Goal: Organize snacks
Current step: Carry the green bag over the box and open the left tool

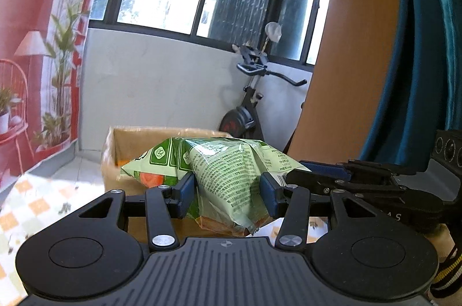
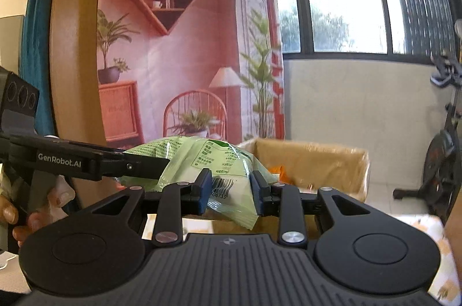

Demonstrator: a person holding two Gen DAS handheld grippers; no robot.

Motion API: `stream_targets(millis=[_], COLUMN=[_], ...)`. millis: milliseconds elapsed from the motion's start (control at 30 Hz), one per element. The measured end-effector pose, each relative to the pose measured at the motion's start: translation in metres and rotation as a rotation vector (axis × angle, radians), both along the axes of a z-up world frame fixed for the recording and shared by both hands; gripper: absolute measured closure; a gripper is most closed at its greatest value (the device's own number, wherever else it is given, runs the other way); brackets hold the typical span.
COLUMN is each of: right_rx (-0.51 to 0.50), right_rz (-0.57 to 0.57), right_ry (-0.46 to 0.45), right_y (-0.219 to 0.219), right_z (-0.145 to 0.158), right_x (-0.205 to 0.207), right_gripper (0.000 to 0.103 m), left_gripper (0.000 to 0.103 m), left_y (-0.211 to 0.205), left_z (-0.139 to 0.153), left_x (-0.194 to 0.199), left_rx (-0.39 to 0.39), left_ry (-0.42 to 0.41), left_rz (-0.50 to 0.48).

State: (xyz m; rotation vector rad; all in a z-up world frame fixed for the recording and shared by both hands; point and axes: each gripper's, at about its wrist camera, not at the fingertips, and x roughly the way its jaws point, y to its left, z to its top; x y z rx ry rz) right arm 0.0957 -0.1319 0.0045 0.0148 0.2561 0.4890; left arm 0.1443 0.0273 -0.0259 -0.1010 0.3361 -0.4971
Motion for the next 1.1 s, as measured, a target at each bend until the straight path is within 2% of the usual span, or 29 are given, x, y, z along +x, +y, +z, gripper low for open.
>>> stream_targets(millis=[300, 600, 900, 1100], right_rx=[0.011, 0.022, 0.036, 0.025], right_rz=[-0.047, -0.103, -0.163, -0.191], right_ry=[-0.027, 0.020, 0.125, 0.227], right_y=[-0.018, -0.040, -0.068, -0.076], right_z=[0.012, 0.006, -0.019, -0.036], right_x=[0.055, 0.120, 0.183, 0.214], right_gripper=[0.071, 0.071, 0.071, 0.071], left_gripper=[0.051, 0.051, 0.052, 0.052], left_y=[-0.009, -0.030, -0.044, -0.052], left_z=[0.017, 0.017, -0.005, -0.033], left_x=[0.070, 0.143, 0.234, 0.275], left_rx=[-0.016, 0.051, 0.026, 0.062], left_ry=[0.039, 0.106, 0.300, 0.456], left_rz=[-0.076, -0.113, -0.170, -0.175])
